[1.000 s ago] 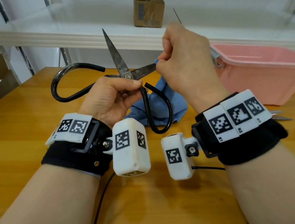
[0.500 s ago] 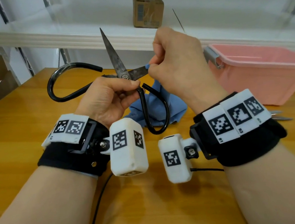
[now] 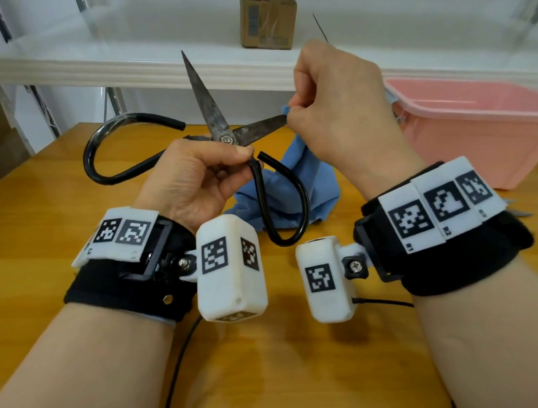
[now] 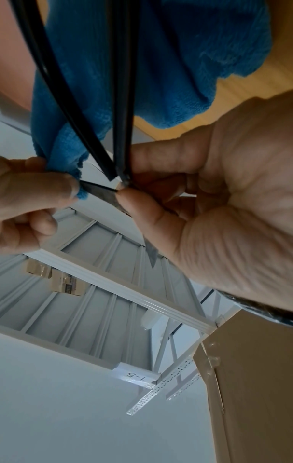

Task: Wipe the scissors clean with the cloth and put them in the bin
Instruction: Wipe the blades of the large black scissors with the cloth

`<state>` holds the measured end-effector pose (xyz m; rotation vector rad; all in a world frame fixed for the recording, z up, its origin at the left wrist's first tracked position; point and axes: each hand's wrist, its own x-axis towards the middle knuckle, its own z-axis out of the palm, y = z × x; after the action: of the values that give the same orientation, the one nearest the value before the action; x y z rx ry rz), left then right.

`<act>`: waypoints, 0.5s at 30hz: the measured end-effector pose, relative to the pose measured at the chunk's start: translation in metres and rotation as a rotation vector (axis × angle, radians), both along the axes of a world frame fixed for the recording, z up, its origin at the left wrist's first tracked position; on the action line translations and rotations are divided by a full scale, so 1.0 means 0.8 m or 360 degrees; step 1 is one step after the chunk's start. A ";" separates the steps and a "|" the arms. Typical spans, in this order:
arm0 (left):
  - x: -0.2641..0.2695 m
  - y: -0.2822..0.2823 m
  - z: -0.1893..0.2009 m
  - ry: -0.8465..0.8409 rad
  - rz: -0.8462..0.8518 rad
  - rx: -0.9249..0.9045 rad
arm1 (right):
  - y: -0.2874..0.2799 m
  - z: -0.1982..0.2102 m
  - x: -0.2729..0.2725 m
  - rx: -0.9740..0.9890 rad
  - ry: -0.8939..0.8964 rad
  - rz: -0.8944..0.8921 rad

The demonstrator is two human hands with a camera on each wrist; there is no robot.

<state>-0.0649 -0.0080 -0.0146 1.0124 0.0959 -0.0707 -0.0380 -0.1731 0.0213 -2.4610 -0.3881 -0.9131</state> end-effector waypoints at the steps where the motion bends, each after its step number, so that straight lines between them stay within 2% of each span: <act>1: 0.000 0.001 0.000 0.0002 0.0004 -0.0017 | -0.001 0.002 -0.001 0.0024 0.0017 0.0045; 3: 0.001 0.003 0.000 0.0008 0.0005 -0.0065 | -0.003 0.008 0.000 0.0152 0.0056 0.0145; 9: 0.004 0.010 0.000 0.0032 0.0016 -0.0241 | -0.024 0.025 -0.008 0.1003 0.0145 0.0441; 15: 0.006 0.014 -0.002 0.0064 0.0009 -0.0308 | -0.025 0.027 -0.008 0.1203 0.0378 0.0480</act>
<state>-0.0601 0.0029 -0.0166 0.8176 0.1260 -0.0932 -0.0441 -0.1932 0.0428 -1.7262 -0.2551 -0.5008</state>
